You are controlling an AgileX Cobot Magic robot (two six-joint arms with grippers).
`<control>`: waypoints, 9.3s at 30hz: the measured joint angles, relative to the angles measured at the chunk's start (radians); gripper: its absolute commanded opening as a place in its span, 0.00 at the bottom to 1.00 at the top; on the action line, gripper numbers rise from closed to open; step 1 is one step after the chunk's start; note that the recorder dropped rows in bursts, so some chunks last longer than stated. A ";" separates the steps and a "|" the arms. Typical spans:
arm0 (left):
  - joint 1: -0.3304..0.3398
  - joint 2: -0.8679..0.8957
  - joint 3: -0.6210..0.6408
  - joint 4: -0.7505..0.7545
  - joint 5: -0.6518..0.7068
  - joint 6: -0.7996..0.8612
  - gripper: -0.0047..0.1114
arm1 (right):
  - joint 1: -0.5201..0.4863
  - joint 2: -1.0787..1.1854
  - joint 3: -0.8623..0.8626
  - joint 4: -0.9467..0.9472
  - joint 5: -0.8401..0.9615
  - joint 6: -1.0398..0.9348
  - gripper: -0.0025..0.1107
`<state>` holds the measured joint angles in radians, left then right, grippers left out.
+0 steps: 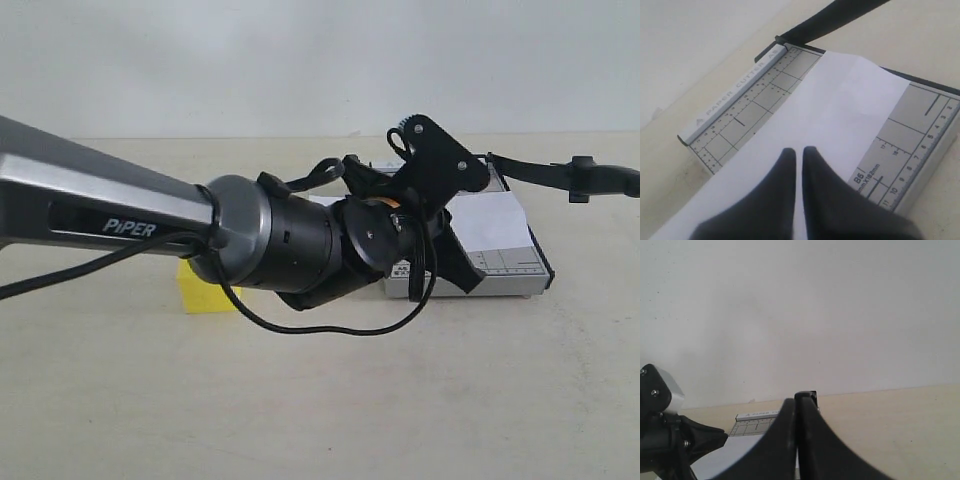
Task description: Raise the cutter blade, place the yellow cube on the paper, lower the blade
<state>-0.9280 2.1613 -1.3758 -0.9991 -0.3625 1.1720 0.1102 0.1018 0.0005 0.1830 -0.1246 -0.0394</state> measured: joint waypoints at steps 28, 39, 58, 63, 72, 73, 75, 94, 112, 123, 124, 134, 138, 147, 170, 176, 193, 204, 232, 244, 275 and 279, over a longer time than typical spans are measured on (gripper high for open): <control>0.078 0.177 -0.193 -0.023 0.256 -0.053 0.08 | 0.000 0.000 0.000 0.000 0.000 0.000 0.02; 0.078 0.218 -0.257 -0.023 0.284 -0.053 0.08 | 0.000 0.000 0.000 0.000 0.000 0.000 0.02; 0.037 0.268 -0.338 -0.023 0.303 -0.035 0.08 | 0.000 0.000 0.000 0.000 0.000 0.000 0.02; 0.037 0.268 -0.338 0.009 0.303 -0.035 0.13 | 0.000 0.000 0.000 0.000 0.000 0.000 0.02; 0.037 0.253 -0.337 0.027 0.326 -0.031 0.46 | 0.000 0.000 0.000 0.000 0.000 0.000 0.02; 0.037 0.249 -0.337 0.027 0.333 -0.031 0.47 | 0.000 0.000 0.000 0.000 0.000 0.000 0.02; 0.037 0.240 -0.331 0.027 0.348 -0.031 0.48 | 0.000 0.000 0.000 0.000 0.000 0.000 0.02; 0.071 0.082 -0.302 0.087 0.422 -0.013 0.48 | 0.000 0.000 0.000 0.000 0.000 0.000 0.02; 0.239 -0.332 0.158 0.099 0.438 -0.139 0.45 | 0.000 0.000 0.000 0.000 0.000 0.000 0.02; 0.277 -0.536 0.390 0.137 0.455 -0.139 0.45 | 0.000 0.000 0.000 0.000 0.000 0.000 0.02; 0.277 -0.548 0.399 0.143 0.467 -0.139 0.45 | 0.000 0.000 0.000 0.000 0.000 0.000 0.02; 0.277 -0.655 0.418 0.191 0.607 -0.130 0.45 | 0.000 0.000 0.000 0.000 0.000 0.000 0.02; 0.277 -0.676 0.418 0.331 0.665 -0.256 0.45 | 0.000 0.000 0.000 0.000 0.000 0.000 0.02; 0.277 -0.706 0.424 1.143 0.683 -1.261 0.45 | 0.000 0.000 0.000 0.000 0.000 0.000 0.02; 0.371 -0.568 0.453 1.403 0.692 -1.962 0.66 | 0.000 0.000 0.000 0.000 0.000 0.002 0.02; 0.371 -0.510 0.402 1.403 0.692 -1.962 0.66 | 0.000 0.000 0.000 0.000 0.000 0.002 0.02; 0.386 -0.432 0.301 1.444 0.813 -1.960 0.66 | 0.000 0.000 0.000 0.000 0.000 0.004 0.02; 0.386 -0.364 0.299 1.401 0.799 -1.962 0.66 | 0.000 0.000 0.000 0.000 0.000 0.004 0.02; 0.386 -0.344 0.299 1.416 0.822 -1.962 0.76 | 0.000 0.000 0.000 0.000 0.000 0.006 0.02; 0.386 -0.289 0.297 1.458 0.817 -1.962 0.76 | 0.000 0.000 0.000 0.000 0.000 0.006 0.02; 0.379 -0.351 0.295 1.331 0.758 -1.471 0.08 | 0.000 0.000 0.000 0.000 0.000 0.006 0.02; 0.288 -0.384 0.187 1.200 0.775 -1.276 0.08 | 0.000 0.000 0.000 0.000 0.000 0.006 0.02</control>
<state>-0.6401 1.7769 -1.1883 0.2013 0.4123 -0.1044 0.1102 0.1018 0.0005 0.1830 -0.1246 -0.0338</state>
